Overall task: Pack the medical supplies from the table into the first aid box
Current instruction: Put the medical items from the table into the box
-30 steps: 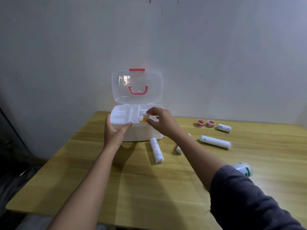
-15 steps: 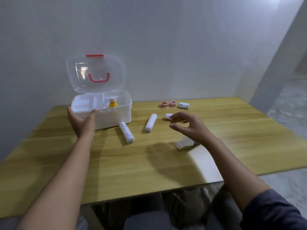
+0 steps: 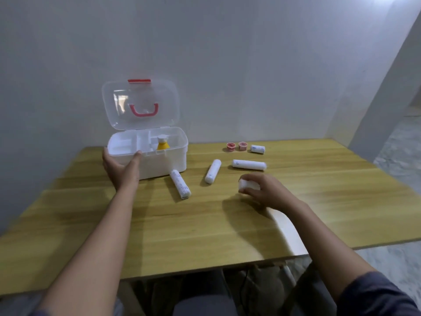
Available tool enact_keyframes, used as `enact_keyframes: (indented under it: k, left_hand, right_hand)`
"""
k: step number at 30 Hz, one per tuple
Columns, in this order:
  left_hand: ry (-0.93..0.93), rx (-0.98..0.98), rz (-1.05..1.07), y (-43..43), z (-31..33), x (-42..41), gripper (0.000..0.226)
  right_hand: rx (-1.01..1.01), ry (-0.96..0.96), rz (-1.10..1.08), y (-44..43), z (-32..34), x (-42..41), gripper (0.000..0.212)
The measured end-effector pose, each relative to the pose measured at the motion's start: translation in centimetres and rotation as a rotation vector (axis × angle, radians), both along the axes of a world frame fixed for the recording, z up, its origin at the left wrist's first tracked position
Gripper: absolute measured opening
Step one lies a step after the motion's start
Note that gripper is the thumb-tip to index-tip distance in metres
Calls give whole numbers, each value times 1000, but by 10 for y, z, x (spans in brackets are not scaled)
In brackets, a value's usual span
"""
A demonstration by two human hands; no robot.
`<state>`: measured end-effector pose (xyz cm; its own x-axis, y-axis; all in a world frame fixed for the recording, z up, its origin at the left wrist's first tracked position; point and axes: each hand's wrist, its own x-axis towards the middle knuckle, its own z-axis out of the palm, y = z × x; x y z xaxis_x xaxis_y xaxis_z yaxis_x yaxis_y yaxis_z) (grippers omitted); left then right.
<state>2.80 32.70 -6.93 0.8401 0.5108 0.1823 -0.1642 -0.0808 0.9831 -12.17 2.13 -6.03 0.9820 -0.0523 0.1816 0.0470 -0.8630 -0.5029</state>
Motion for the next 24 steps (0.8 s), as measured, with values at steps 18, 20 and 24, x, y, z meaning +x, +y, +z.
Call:
enact_keyframes:
  k: [18,20,24]
  left_hand:
    - [117,50,-234,32,10,11,107]
    - [121,62,-254,35,9,11,107]
    - [136,70,-286,38,14,10,111]
  right_hand:
    - [669,-485,158,121,100,143,21]
    - [590,-450,204,126,96,150,20]
    - [464,-348,268,127,84,163,22]
